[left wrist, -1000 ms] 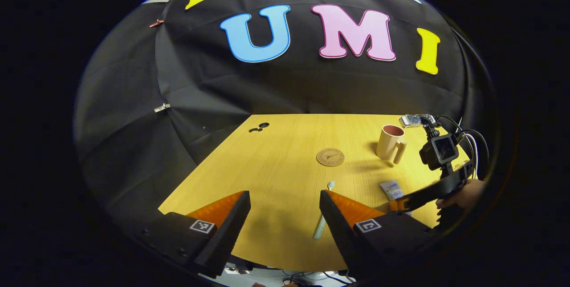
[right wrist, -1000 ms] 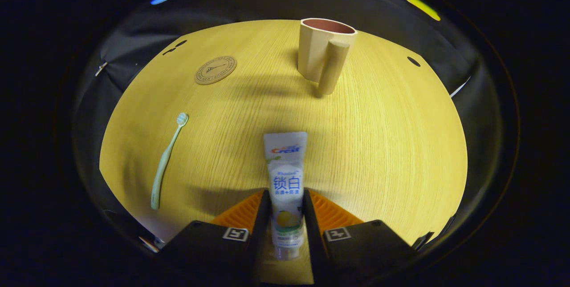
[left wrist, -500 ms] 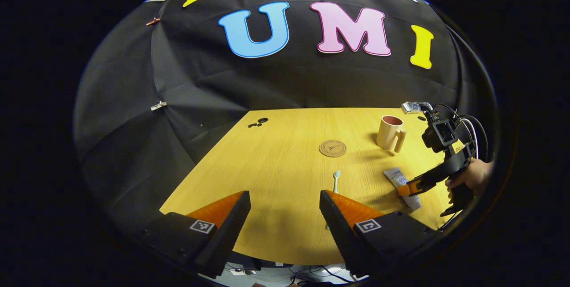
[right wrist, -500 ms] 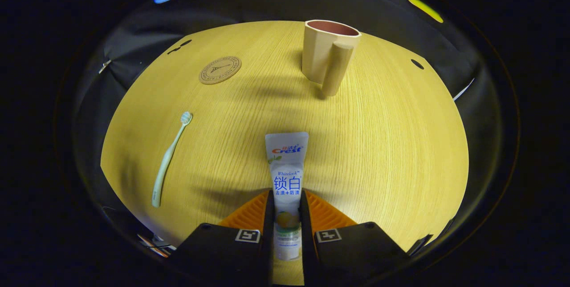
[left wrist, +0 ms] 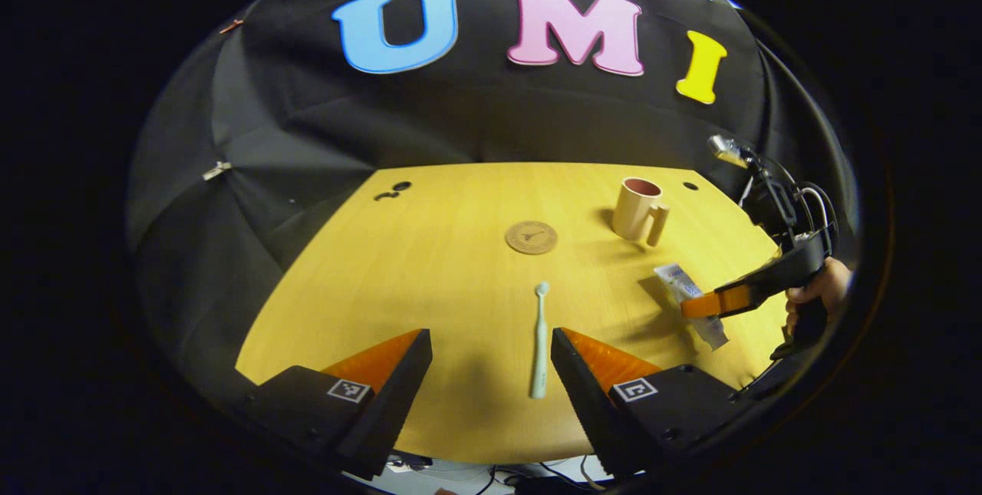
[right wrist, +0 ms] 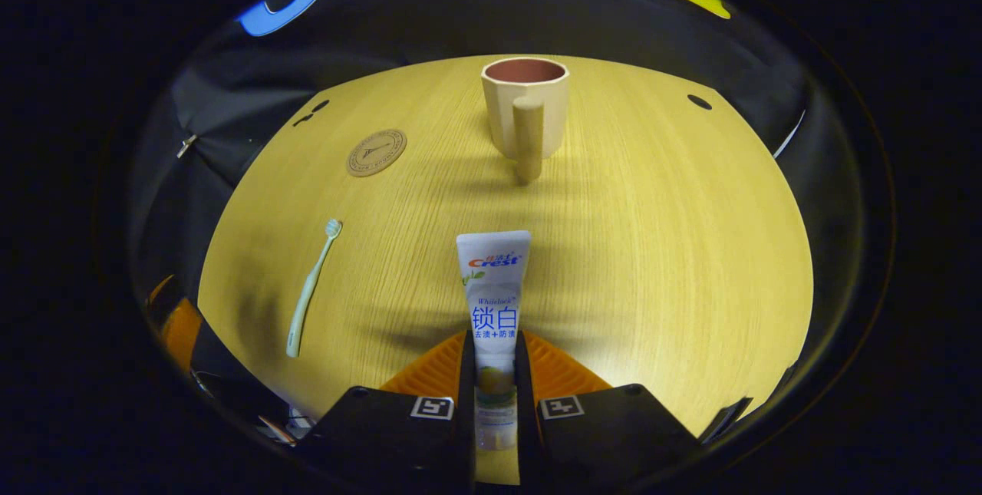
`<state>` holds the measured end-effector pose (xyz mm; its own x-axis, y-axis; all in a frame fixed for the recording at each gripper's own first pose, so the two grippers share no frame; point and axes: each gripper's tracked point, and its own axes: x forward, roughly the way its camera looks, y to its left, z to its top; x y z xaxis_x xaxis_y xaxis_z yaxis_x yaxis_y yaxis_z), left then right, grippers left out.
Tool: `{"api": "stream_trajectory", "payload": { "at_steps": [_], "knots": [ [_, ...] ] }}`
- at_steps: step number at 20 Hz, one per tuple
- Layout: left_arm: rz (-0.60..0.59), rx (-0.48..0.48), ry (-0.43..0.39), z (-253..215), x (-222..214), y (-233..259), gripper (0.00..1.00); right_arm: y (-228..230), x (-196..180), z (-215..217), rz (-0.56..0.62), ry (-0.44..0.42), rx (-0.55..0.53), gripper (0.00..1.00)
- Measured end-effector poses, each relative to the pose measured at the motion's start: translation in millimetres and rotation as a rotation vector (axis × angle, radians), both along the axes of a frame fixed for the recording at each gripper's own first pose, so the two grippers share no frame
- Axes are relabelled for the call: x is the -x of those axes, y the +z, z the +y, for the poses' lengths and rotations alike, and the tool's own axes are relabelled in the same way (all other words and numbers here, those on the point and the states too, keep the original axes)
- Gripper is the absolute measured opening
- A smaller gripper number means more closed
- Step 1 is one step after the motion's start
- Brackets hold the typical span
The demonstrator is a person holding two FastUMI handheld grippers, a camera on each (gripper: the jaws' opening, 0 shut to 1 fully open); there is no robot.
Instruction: Put the toothbrush and toothpaste on the desktop into the cup, then pick up the cup and place it on the coaster on the desktop.
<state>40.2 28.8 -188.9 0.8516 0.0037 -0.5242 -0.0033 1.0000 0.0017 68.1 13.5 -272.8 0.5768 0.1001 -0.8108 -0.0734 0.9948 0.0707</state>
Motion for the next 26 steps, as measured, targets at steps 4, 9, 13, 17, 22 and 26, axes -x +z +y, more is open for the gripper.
{"api": "stream_trajectory", "payload": {
  "at_steps": [4,9,13,17,22,26],
  "knots": [
    [0.093,-0.015,-0.077,-15.6,-22.6,-37.4,0.99,20.5,7.9,-10.3,-0.045,-0.022,-0.036,0.26],
    [0.251,-0.009,-0.167,-36.8,-40.5,-85.1,0.96,39.2,18.7,-27.0,-0.067,-0.058,-0.082,0.26],
    [0.338,0.010,-0.150,-40.5,-54.0,-103.0,0.92,40.4,28.3,-36.1,-0.052,-0.087,-0.100,0.26],
    [0.375,0.017,-0.115,-38.1,-58.8,-110.0,0.82,38.6,32.9,-40.1,-0.040,-0.099,-0.130,0.25],
    [0.432,-0.024,-0.146,-36.4,-57.9,-116.2,0.67,39.1,33.0,-36.8,-0.039,-0.059,-0.130,0.26],
    [0.498,-0.054,-0.200,-47.4,-61.1,-115.5,0.39,36.5,32.9,-35.4,-0.039,-0.040,-0.114,0.25]
  ]
}}
